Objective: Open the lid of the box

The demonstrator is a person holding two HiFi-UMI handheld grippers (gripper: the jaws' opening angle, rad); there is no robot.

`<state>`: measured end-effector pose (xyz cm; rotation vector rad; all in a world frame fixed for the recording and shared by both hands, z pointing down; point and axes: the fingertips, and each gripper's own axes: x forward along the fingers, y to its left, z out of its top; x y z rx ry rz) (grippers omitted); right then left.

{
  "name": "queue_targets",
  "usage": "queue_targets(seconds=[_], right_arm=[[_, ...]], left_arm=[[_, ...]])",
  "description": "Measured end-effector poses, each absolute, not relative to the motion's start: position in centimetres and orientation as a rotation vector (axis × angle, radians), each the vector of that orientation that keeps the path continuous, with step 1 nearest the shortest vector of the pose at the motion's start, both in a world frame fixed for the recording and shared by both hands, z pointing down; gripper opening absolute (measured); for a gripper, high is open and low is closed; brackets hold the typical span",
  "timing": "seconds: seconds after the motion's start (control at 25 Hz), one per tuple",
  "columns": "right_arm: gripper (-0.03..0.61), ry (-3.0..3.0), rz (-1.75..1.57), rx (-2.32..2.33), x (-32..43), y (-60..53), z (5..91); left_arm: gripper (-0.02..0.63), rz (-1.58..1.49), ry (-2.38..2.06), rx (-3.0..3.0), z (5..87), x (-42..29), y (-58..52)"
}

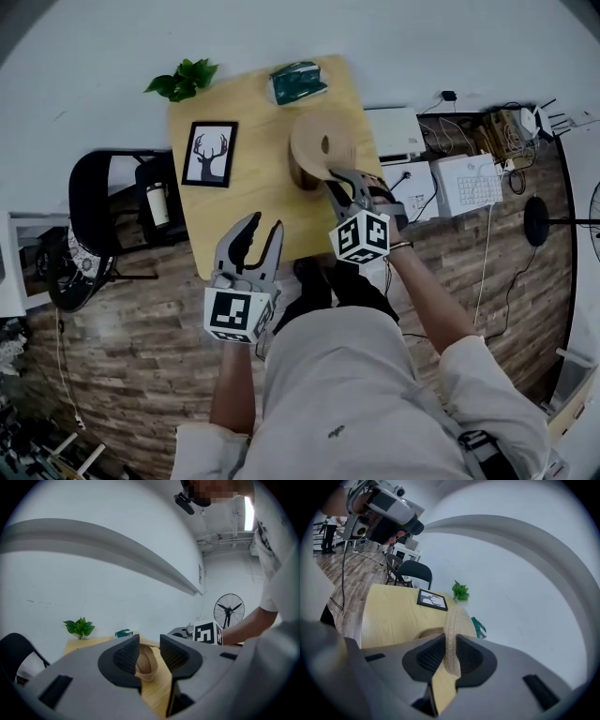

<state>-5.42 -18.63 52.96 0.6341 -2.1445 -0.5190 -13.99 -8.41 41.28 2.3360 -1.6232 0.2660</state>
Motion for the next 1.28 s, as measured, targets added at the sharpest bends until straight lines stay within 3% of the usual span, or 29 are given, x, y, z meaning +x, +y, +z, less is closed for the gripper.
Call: queue_targets(seconds=[1.28], right_arm=[[0.069,-2.478,-0.013,0.944,0.1,-16.8,42.4]], left_arm=[[0.129,0.196,-1.697,2.398,36.9,-13.9,-8.5]])
